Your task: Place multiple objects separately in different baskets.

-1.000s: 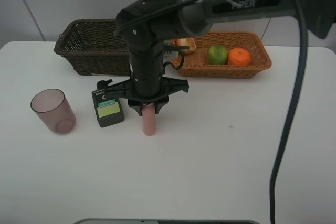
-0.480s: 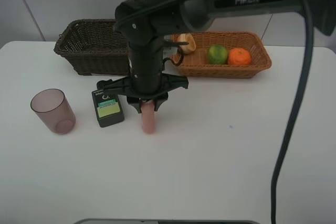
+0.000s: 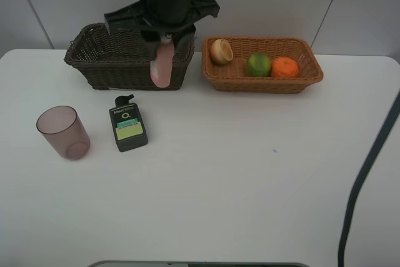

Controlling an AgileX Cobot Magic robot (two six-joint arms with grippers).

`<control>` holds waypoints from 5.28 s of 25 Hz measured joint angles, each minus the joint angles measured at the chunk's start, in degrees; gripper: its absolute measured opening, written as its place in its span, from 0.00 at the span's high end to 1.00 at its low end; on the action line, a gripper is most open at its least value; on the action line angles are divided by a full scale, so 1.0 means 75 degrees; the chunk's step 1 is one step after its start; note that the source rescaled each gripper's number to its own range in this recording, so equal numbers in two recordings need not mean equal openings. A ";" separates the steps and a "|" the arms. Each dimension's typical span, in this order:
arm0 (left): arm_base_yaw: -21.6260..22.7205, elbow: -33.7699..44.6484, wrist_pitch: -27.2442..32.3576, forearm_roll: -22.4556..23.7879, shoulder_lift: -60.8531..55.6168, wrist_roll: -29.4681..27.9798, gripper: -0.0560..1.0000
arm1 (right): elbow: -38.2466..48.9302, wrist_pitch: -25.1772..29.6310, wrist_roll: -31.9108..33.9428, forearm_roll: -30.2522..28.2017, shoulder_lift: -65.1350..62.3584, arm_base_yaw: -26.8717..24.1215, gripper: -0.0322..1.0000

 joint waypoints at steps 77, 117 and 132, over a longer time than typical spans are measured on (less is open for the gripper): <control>0.0000 0.0000 0.0000 0.0000 0.0000 0.0000 0.04 | 0.0924 -0.0837 -0.0219 -0.0033 0.0121 -0.2099 0.15; 0.0000 0.0000 0.0000 0.0000 0.0000 0.0000 0.04 | 1.0811 -0.0817 -0.2026 0.0657 -1.5546 -0.6254 0.15; 0.0000 0.0000 0.0000 0.0000 0.0000 0.0000 0.04 | 1.1293 -0.1229 -0.2031 0.0805 -1.6216 -0.6254 0.15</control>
